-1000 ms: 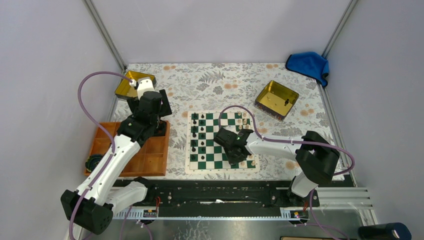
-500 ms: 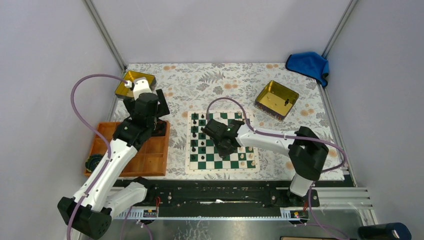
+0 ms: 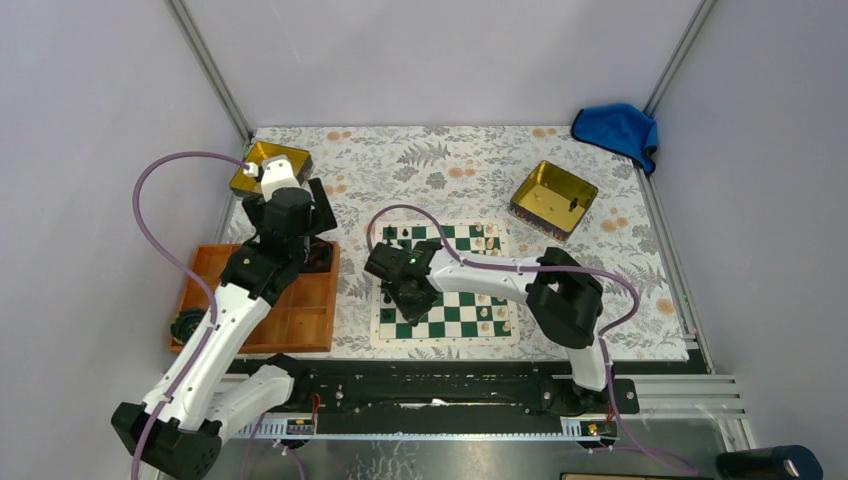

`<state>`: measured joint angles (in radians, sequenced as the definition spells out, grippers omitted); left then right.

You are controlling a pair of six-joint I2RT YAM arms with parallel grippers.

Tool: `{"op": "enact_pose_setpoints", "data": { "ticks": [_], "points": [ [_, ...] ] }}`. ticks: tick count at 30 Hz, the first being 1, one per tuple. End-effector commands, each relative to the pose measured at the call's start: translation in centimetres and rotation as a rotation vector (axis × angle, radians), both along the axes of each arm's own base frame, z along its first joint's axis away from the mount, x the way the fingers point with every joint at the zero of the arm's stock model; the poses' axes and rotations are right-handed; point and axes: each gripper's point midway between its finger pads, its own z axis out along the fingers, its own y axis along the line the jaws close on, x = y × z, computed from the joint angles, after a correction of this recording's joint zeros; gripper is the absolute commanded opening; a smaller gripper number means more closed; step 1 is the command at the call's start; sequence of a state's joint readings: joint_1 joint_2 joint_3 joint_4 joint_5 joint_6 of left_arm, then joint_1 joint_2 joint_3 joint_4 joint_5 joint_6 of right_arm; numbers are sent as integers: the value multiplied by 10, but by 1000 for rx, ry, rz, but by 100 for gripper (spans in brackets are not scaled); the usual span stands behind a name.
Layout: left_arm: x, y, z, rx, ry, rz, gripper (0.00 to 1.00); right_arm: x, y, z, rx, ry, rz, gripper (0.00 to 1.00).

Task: Set up the chess pieces on the board
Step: Move the chess piece to the chessboard.

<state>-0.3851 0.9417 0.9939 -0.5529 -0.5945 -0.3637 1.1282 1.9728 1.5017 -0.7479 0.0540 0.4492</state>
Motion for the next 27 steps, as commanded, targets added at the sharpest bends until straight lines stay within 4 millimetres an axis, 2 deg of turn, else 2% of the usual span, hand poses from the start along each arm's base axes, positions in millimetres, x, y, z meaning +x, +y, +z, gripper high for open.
{"op": "enact_pose_setpoints", "data": {
  "ticks": [1, 15, 27],
  "points": [
    [2, 4, 13, -9, -54, 17, 99, -10, 12, 7, -2, 38, 69, 0],
    [3, 2, 11, -10, -51, 11, 99, -14, 31, -3, -3, 87, 146, 0],
    [3, 1, 8, -8, -43, 8, 99, -18, 35, -6, -1, 111, 174, 0]
  ]
}}
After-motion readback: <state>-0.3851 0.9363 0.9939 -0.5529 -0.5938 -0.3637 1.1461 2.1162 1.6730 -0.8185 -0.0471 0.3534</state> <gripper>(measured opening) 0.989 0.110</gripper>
